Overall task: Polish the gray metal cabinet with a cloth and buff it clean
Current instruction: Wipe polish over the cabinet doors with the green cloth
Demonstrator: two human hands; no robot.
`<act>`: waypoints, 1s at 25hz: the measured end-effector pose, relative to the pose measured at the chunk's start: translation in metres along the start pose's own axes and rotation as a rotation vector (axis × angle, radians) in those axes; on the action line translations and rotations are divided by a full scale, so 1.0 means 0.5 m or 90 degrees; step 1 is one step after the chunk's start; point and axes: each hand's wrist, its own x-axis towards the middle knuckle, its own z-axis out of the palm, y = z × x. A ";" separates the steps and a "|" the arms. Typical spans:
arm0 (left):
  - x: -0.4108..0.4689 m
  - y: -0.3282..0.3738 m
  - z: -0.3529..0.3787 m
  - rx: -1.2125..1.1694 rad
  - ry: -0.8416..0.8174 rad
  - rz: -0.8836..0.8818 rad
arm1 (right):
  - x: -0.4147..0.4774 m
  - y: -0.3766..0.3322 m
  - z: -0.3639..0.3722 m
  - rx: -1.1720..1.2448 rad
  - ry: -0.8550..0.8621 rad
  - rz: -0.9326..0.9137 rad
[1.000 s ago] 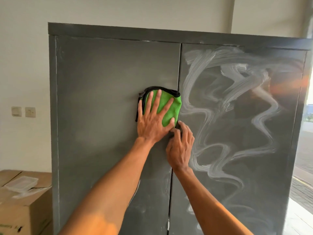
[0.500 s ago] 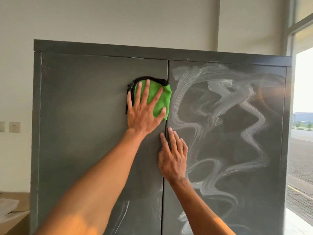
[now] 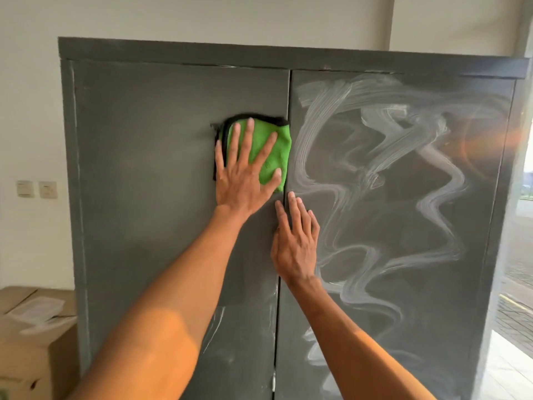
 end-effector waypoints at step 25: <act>-0.524 0.027 0.154 0.009 0.034 -0.052 | -0.286 0.009 0.046 0.088 0.022 -0.056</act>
